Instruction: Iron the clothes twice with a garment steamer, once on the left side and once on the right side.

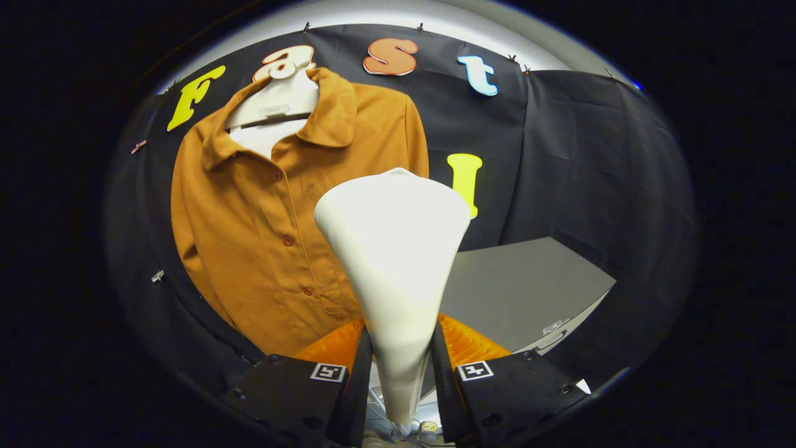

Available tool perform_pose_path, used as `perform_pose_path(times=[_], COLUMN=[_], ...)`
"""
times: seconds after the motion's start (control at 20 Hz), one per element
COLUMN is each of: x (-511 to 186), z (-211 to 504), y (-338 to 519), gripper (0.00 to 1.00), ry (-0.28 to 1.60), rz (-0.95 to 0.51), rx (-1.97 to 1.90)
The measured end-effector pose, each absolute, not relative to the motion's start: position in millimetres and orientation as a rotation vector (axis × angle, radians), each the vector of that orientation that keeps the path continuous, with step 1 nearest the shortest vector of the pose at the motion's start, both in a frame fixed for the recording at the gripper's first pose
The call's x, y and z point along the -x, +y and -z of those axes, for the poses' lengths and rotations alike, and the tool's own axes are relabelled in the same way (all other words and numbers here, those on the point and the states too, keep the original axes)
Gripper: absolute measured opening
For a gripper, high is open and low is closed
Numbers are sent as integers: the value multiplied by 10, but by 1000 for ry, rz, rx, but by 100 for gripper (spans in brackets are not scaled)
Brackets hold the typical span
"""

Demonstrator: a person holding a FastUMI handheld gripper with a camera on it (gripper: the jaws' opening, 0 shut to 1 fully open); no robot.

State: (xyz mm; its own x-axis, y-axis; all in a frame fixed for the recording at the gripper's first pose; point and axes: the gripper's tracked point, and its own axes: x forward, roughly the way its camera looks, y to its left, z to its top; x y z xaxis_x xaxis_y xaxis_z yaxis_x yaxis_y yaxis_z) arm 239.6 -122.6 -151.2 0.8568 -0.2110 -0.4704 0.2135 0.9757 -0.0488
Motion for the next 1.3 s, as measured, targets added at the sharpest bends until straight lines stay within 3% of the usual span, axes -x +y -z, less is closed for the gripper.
perform_pose_path(times=[0.5,1.3], x=[-2412,-2537], z=[783,555], y=[-1257,-1351], gripper=[50,49], ry=[238,130], rz=[146,126], rx=[-1,10])
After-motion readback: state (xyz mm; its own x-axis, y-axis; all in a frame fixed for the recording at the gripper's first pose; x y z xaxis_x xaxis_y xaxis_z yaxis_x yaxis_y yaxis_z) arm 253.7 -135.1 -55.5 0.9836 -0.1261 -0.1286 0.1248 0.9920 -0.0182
